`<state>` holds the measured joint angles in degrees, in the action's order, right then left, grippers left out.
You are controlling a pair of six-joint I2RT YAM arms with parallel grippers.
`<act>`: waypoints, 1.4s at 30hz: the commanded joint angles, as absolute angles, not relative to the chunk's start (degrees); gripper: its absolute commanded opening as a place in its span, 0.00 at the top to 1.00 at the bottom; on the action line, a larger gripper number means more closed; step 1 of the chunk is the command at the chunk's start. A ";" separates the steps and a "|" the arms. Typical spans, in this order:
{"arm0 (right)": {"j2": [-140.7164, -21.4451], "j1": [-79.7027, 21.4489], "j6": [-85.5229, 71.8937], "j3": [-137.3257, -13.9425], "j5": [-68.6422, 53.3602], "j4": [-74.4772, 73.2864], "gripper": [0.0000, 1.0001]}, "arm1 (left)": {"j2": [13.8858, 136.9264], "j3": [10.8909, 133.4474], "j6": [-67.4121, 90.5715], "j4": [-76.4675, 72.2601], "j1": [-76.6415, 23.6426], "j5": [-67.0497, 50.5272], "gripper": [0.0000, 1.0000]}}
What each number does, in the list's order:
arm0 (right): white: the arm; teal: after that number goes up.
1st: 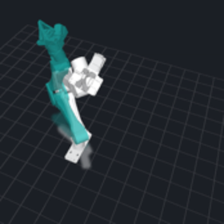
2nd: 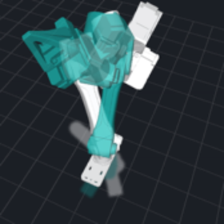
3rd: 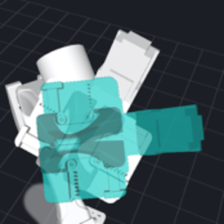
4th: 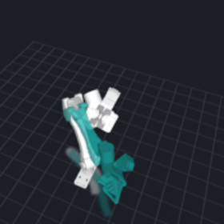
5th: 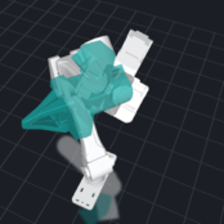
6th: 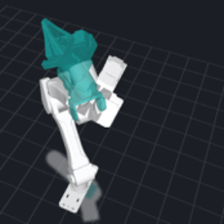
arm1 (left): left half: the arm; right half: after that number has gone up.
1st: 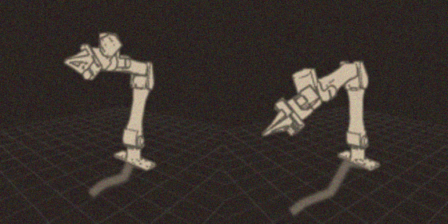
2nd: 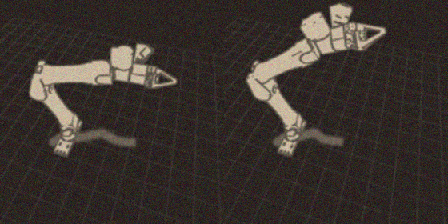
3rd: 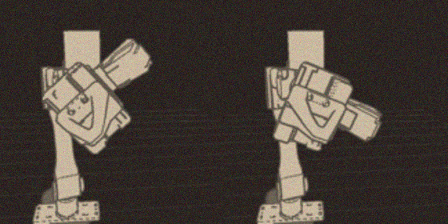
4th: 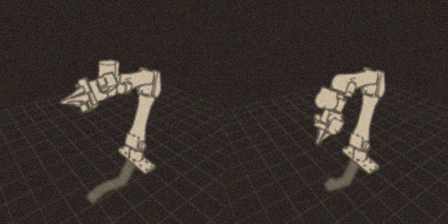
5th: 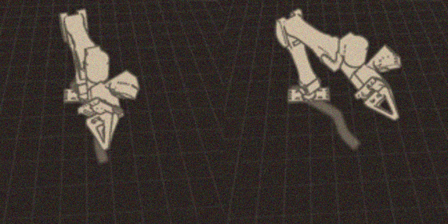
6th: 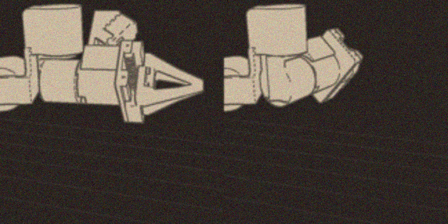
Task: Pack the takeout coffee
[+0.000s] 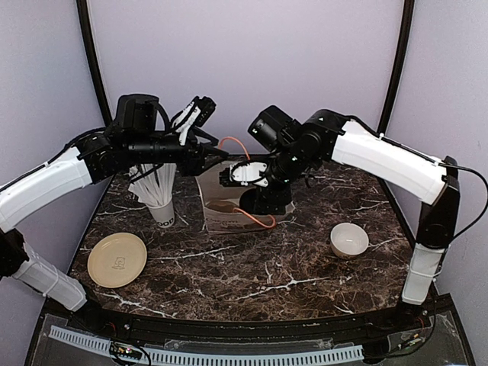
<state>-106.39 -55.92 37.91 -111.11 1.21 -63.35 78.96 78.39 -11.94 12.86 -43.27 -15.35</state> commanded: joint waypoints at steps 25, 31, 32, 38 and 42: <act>-102.92 -56.69 39.94 -114.43 -1.63 -63.31 0.16 | 89.33 90.30 -19.62 12.12 -42.01 -9.41 0.82; -99.32 -56.69 41.72 -119.00 -4.27 -62.04 0.16 | 92.66 92.92 -17.93 10.68 -40.46 -10.87 1.00; -98.54 -56.65 41.93 -119.42 -3.99 -61.21 0.16 | 93.04 93.76 -17.75 10.61 -39.97 -11.20 1.00; -97.01 -54.45 42.16 -122.85 -1.16 -58.98 0.17 | 98.62 99.39 -16.48 11.66 -37.16 -11.24 1.00; -95.30 -51.91 41.22 -120.98 0.77 -57.05 0.17 | 103.46 103.73 -15.06 13.57 -35.59 -10.69 0.95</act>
<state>-96.05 -54.46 41.71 -122.13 -1.69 -60.01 100.75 99.50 -17.10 12.71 -37.01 -10.59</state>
